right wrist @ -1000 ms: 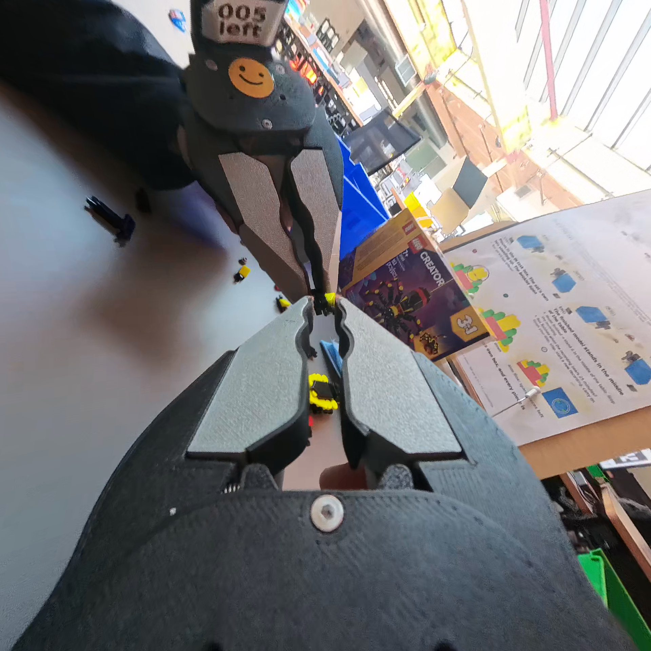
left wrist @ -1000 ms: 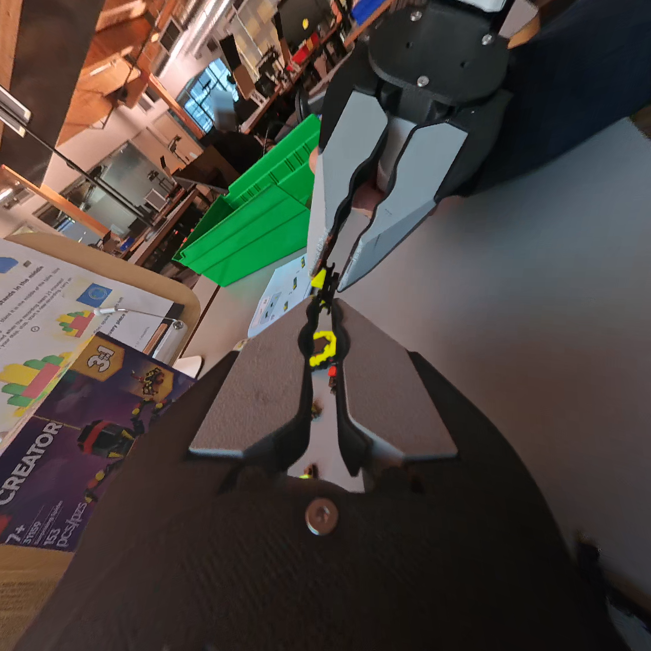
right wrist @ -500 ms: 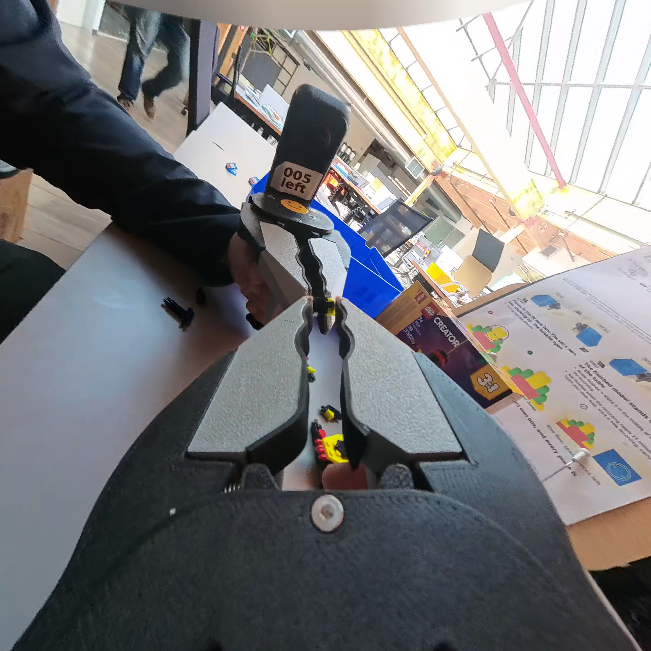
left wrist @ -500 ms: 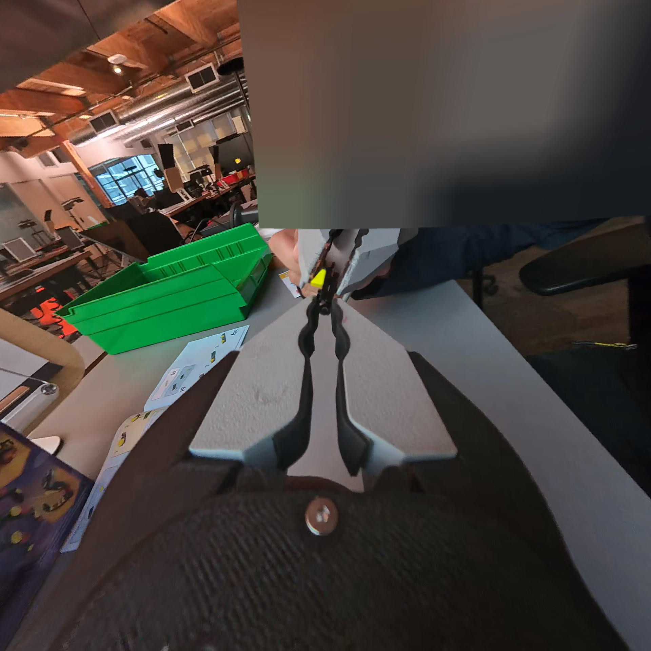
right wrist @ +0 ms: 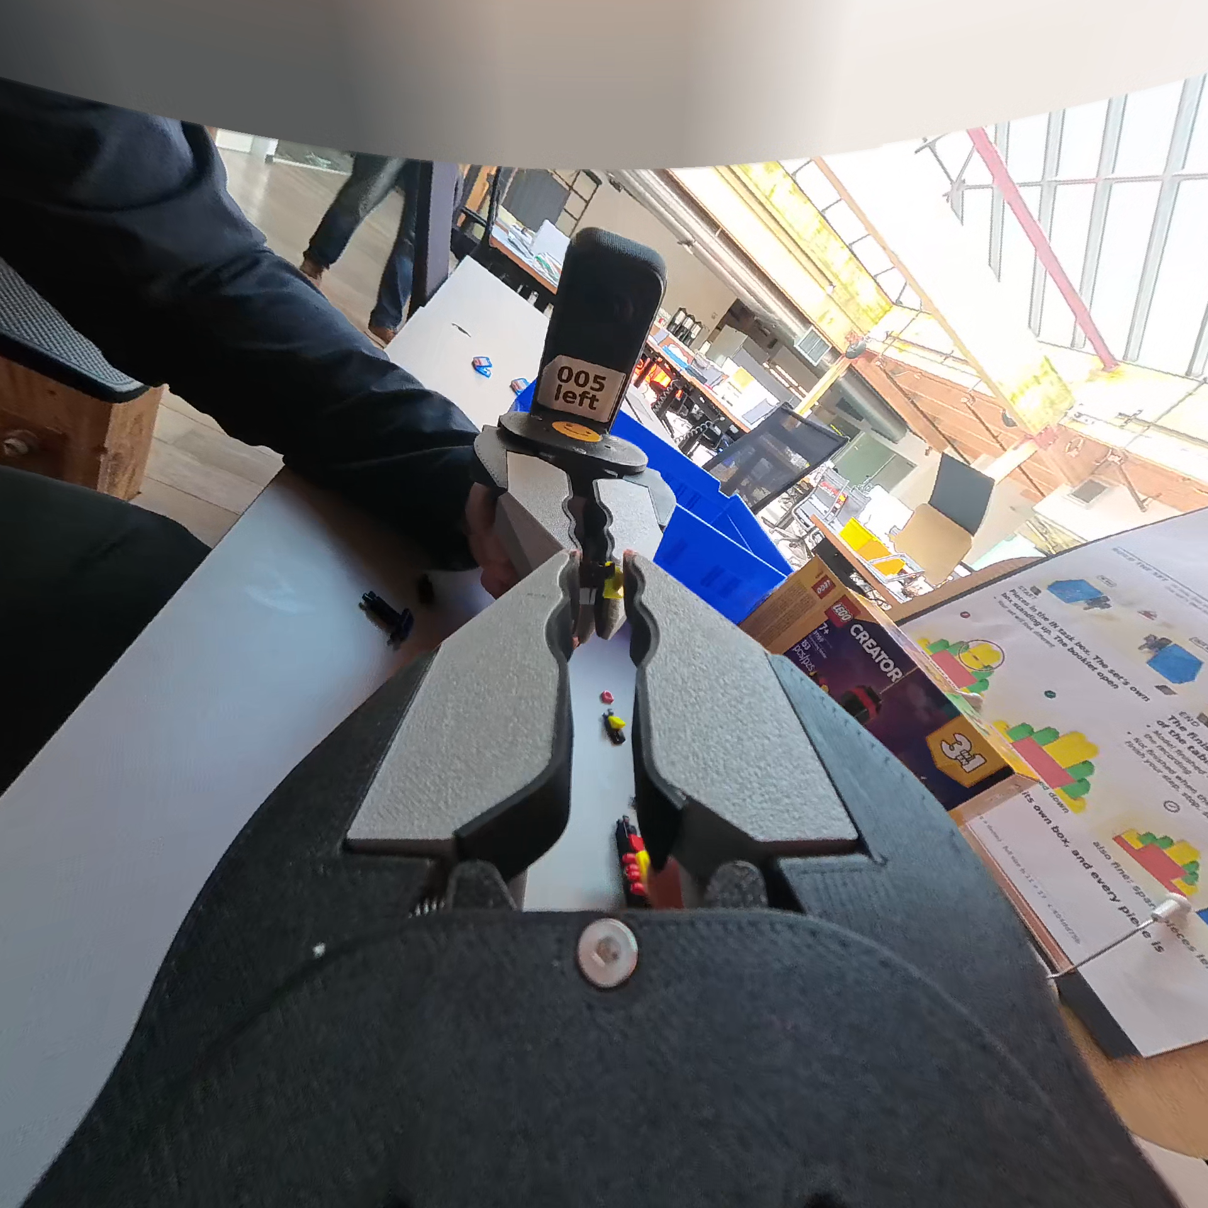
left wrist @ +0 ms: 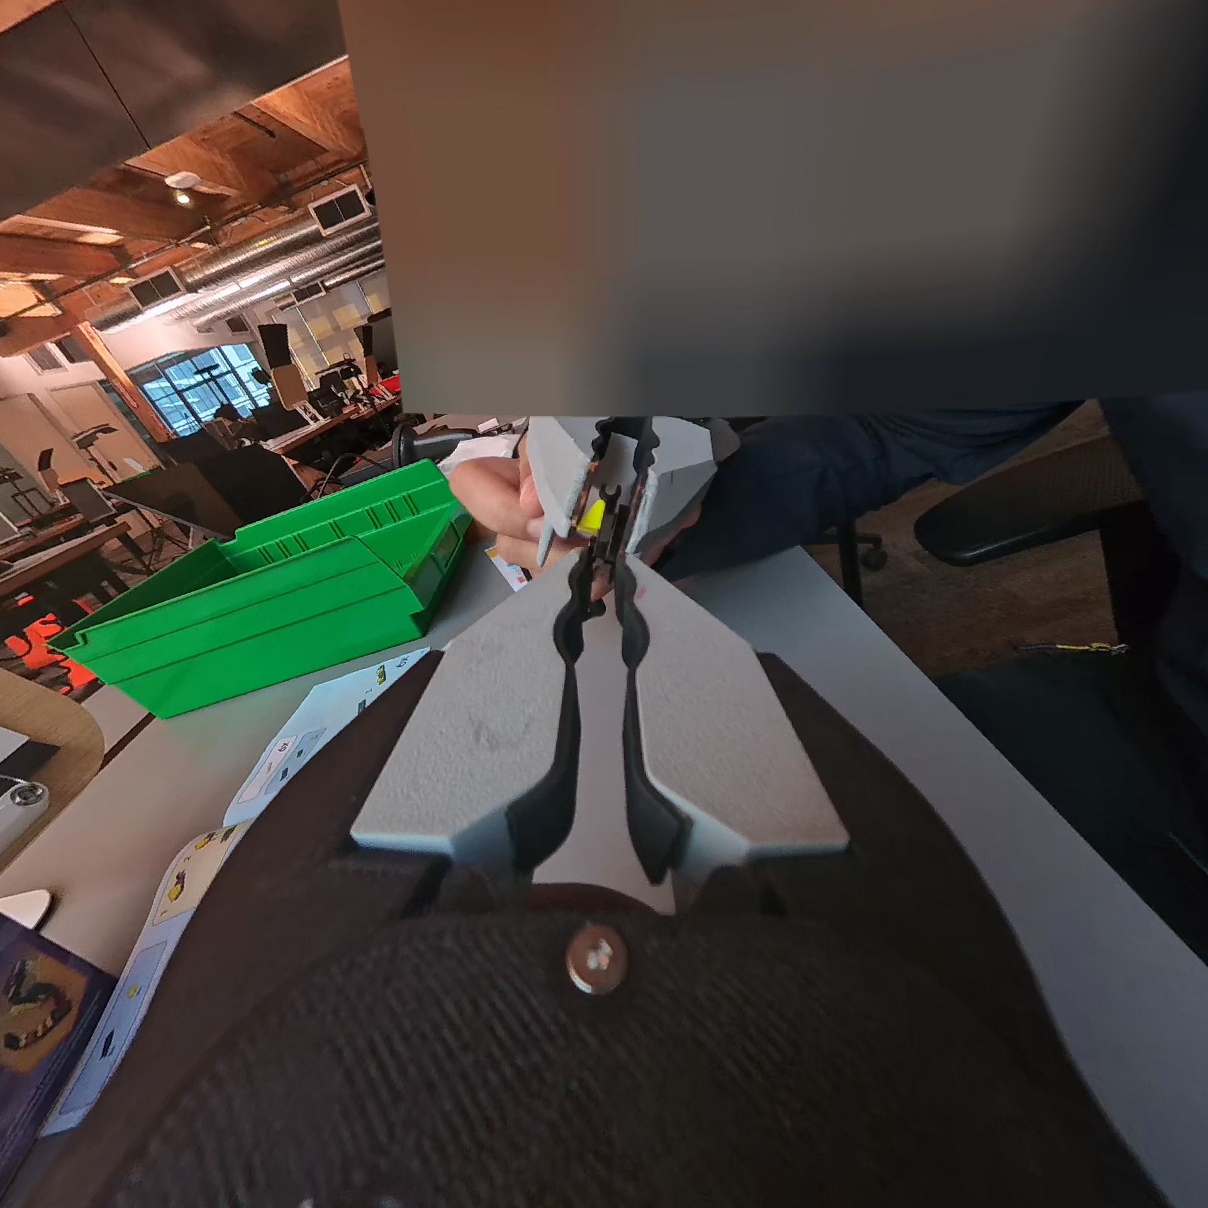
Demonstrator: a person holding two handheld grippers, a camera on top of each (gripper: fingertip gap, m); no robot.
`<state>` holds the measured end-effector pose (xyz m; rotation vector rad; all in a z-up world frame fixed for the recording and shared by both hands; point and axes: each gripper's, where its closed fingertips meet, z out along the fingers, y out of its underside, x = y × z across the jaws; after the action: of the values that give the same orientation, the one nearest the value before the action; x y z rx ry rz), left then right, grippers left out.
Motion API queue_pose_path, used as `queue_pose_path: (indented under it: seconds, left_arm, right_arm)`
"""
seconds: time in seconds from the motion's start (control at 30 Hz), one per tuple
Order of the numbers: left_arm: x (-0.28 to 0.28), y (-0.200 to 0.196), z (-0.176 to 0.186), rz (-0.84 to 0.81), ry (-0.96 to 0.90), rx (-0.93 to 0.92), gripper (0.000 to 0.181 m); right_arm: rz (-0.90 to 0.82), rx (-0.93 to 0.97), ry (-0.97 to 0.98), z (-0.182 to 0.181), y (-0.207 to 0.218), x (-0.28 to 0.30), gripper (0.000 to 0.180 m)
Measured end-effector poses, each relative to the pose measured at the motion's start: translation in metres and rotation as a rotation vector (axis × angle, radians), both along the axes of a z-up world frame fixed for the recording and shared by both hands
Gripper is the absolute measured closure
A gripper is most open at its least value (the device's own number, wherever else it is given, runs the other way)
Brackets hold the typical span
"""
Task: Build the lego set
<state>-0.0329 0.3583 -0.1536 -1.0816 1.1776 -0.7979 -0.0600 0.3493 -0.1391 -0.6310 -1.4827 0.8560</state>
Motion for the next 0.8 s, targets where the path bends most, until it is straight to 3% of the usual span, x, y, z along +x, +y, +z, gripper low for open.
queue_pose_path:
  seconds: [0.37, 0.8]
  left_arm:
    - [0.002, -0.006, 0.007, -0.042, -0.050, -0.005, 0.178]
    - [0.007, -0.016, 0.002, -0.114, -0.030, -0.040, 0.177]
  right_arm:
    - [-0.013, 0.009, -0.019, 0.006, -0.004, 0.000, 0.170]
    - [-0.105, 0.149, -0.098, 0.002, -0.012, 0.002, 0.171]
